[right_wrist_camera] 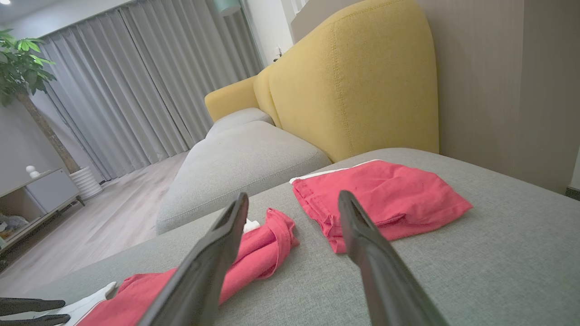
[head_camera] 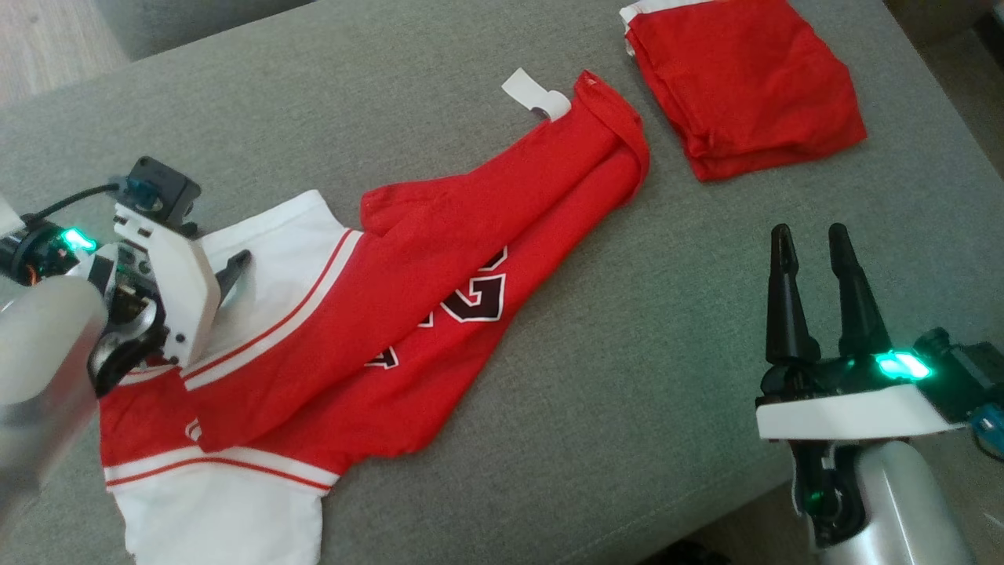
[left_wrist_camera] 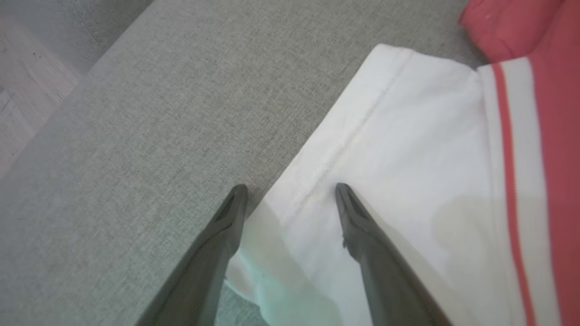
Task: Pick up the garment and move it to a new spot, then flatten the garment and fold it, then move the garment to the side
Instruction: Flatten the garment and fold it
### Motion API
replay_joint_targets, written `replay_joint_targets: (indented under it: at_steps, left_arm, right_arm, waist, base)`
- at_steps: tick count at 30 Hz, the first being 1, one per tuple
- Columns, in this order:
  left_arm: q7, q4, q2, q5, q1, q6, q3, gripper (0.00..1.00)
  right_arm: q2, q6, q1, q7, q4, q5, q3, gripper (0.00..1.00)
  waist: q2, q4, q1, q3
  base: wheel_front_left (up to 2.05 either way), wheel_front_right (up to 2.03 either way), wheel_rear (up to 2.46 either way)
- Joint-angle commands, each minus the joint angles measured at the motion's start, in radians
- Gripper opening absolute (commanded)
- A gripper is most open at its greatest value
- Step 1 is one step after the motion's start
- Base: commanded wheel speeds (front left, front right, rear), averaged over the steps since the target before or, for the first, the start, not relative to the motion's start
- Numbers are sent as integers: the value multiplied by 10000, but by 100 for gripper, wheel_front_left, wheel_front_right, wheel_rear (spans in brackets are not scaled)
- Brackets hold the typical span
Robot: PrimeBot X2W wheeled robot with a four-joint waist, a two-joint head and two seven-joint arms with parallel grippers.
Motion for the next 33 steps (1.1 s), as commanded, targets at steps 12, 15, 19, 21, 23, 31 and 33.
replay_joint_targets:
  at_steps: [12,15,19,21,23,31,33]
  left_arm:
    - [-180,377,529,-1054,-925,20,-825,0]
    - [-929,677,448,-862,-1269,20,-759,0]
    - [-2417,1253,219,-449,-1898,249,-400,0]
    - [-3067,1587,93,-284,-2222,521,-195,0]
    - [-3637,1936,6,-191,-2581,836,56,0]
    - [-4894,3376,135,55,-4108,1966,837,0]
    - [-5076,3733,251,127,-4470,2232,966,0]
  right_arm:
    - [-37,-7,-270,-63,-456,158,172,100]
    - [-37,-7,-263,-63,-436,156,172,100]
    - [-37,-7,-251,-63,-383,139,175,100]
    - [-37,-7,-254,-63,-357,138,200,100]
    - [-37,-7,-261,-63,-352,144,233,100]
    - [-37,-7,-277,-63,-346,249,500,100]
    - [-37,-7,-278,-63,-342,279,575,100]
  waist:
    - [0,-40,0,148]
    - [0,-20,0,128]
    - [0,-1,0,86]
    - [0,-6,0,69]
    - [0,-20,0,90]
    - [0,-178,0,352]
    - [0,-223,0,441]
  base:
    - [0,0,0]
    - [0,0,0]
    - [0,0,0]
    - [0,0,0]
    - [0,0,0]
    - [0,0,0]
    - [0,0,0]
